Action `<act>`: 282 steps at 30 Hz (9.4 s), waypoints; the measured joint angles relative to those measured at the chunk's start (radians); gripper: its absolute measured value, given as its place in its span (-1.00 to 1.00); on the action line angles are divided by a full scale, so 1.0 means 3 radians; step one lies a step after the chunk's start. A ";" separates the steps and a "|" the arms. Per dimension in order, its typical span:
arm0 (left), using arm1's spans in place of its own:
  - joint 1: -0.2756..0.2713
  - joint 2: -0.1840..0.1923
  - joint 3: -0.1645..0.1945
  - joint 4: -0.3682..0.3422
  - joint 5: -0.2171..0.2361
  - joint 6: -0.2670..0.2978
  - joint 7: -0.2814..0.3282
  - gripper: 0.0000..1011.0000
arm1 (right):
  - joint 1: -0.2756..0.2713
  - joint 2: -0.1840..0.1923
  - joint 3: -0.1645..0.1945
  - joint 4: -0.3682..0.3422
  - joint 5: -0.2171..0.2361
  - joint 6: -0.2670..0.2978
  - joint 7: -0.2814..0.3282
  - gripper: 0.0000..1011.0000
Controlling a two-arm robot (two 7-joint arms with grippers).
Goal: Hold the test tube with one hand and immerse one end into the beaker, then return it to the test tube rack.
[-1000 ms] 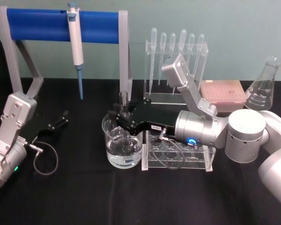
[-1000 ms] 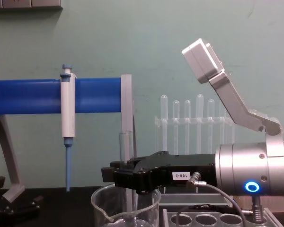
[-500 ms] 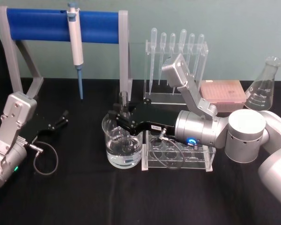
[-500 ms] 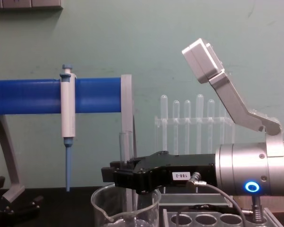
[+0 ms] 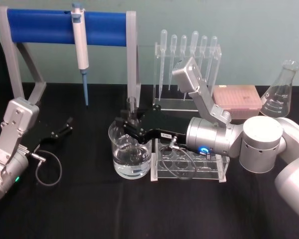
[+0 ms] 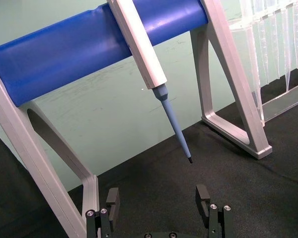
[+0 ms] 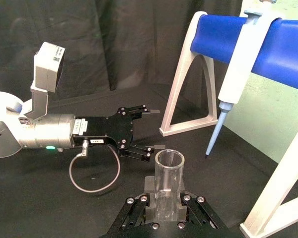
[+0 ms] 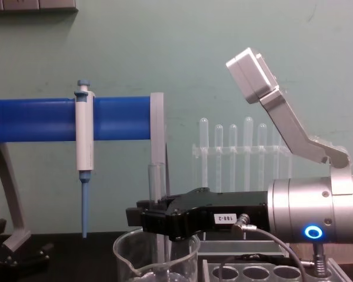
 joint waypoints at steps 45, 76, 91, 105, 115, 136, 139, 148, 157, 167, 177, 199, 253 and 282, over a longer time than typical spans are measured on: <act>0.0000 0.0000 0.0000 0.0000 0.0000 0.0000 0.0000 0.98 | 0.0000 0.0000 0.0000 0.0000 0.0000 0.0000 0.0000 -0.56; 0.0000 0.0000 0.0000 0.0000 0.0000 0.0000 0.0000 0.98 | -0.0001 0.0003 0.0003 -0.0010 -0.0001 0.0004 0.0000 -0.55; 0.0000 0.0000 0.0000 0.0000 0.0000 0.0000 0.0000 0.98 | 0.0152 0.0266 0.0165 -0.0627 0.0207 0.0249 0.0116 -0.55; 0.0000 0.0000 0.0000 0.0000 0.0000 0.0000 0.0000 0.98 | 0.0027 0.0742 0.0407 -0.1210 0.0387 0.0346 -0.0087 -0.55; 0.0000 0.0000 0.0000 0.0000 0.0000 0.0000 0.0000 0.98 | -0.0261 0.1012 0.0549 -0.1379 0.0475 0.0347 -0.0234 -0.56; 0.0000 0.0000 0.0000 0.0000 0.0000 0.0000 0.0000 0.98 | -0.0440 0.0954 0.0507 -0.1142 0.0356 0.0220 -0.0249 -0.56; 0.0000 0.0000 0.0000 0.0000 0.0000 0.0000 0.0000 0.98 | -0.0449 0.0941 0.0507 -0.1126 0.0346 0.0215 -0.0241 -0.55; 0.0000 0.0000 0.0000 0.0000 0.0000 0.0000 0.0000 0.98 | -0.0488 0.0924 0.0512 -0.1092 0.0317 0.0190 -0.0224 -0.55; 0.0000 0.0000 0.0000 0.0000 0.0000 0.0000 0.0000 0.98 | -0.0532 0.0893 0.0528 -0.1014 0.0300 0.0110 -0.0192 -0.56; 0.0000 0.0000 0.0000 0.0000 0.0000 0.0000 0.0000 0.98 | -0.0569 0.0847 0.0542 -0.0905 0.0281 -0.0033 -0.0130 -0.55; 0.0000 0.0000 0.0000 0.0000 0.0000 0.0000 0.0000 0.98 | -0.0591 0.0803 0.0541 -0.0800 0.0243 -0.0119 -0.0090 -0.56; 0.0000 0.0000 0.0000 0.0000 0.0000 0.0000 0.0000 0.98 | -0.0612 0.0701 0.0517 -0.0550 0.0154 -0.0241 -0.0003 -0.56; 0.0000 0.0000 0.0000 0.0000 0.0000 0.0000 0.0000 0.98 | -0.1817 0.0955 0.1405 -0.1352 -0.0503 0.0012 -0.1806 0.98; 0.0000 0.0000 0.0000 0.0000 0.0000 0.0000 0.0000 0.98 | -0.1531 0.0557 0.1127 -0.0811 -0.1497 -0.0131 -0.2298 0.98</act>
